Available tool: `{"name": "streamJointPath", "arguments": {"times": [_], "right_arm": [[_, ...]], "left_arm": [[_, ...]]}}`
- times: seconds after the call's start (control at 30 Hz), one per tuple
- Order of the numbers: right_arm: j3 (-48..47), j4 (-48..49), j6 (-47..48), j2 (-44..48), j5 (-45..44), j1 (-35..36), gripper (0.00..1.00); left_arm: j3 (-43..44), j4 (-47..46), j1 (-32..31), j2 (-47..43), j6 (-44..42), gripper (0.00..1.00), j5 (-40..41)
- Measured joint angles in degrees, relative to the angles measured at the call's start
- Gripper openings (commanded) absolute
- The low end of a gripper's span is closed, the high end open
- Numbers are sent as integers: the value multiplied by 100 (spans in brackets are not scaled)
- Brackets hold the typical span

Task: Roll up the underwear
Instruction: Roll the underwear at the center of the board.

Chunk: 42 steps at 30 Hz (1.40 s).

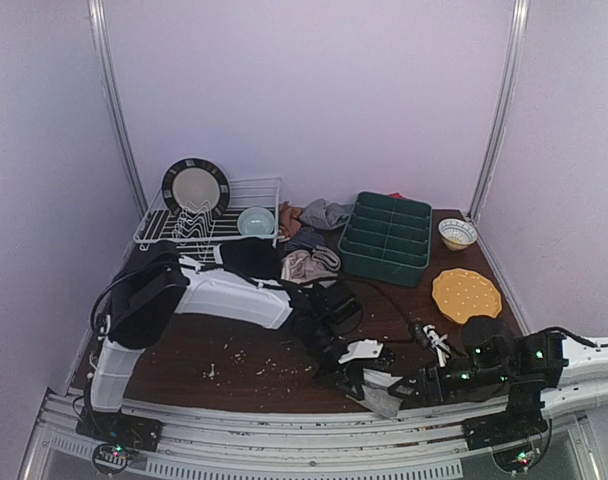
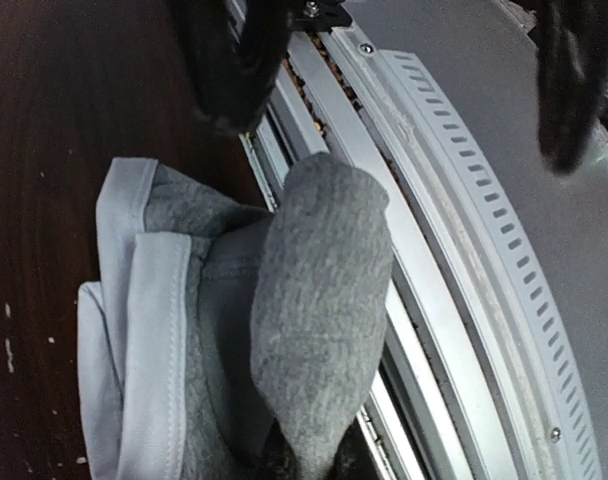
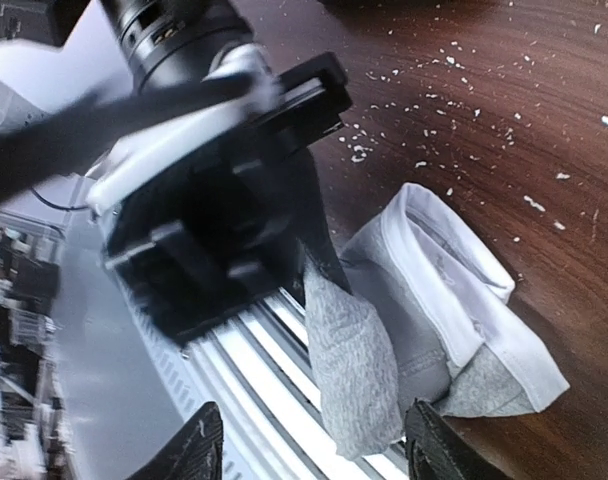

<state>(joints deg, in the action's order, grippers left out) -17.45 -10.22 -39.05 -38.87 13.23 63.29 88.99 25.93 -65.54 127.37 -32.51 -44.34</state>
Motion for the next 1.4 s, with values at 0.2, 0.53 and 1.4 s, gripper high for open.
{"name": "streamJointPath", "arguments": {"times": [0.2,0.53,1.4], "right_arm": [[-251,-352,490,-144,-1115,756,58],[-601,-179,1539,-1202,-2050,1259,59],[-1058,544,1204,-3585,-2035,1342,0]], "left_arm": [[715,772,188,494,693,0,-518],[1637,1928,472,1161,1104,0,-1281],[2409,3309,730,1788,1246,14,-1812]]}}
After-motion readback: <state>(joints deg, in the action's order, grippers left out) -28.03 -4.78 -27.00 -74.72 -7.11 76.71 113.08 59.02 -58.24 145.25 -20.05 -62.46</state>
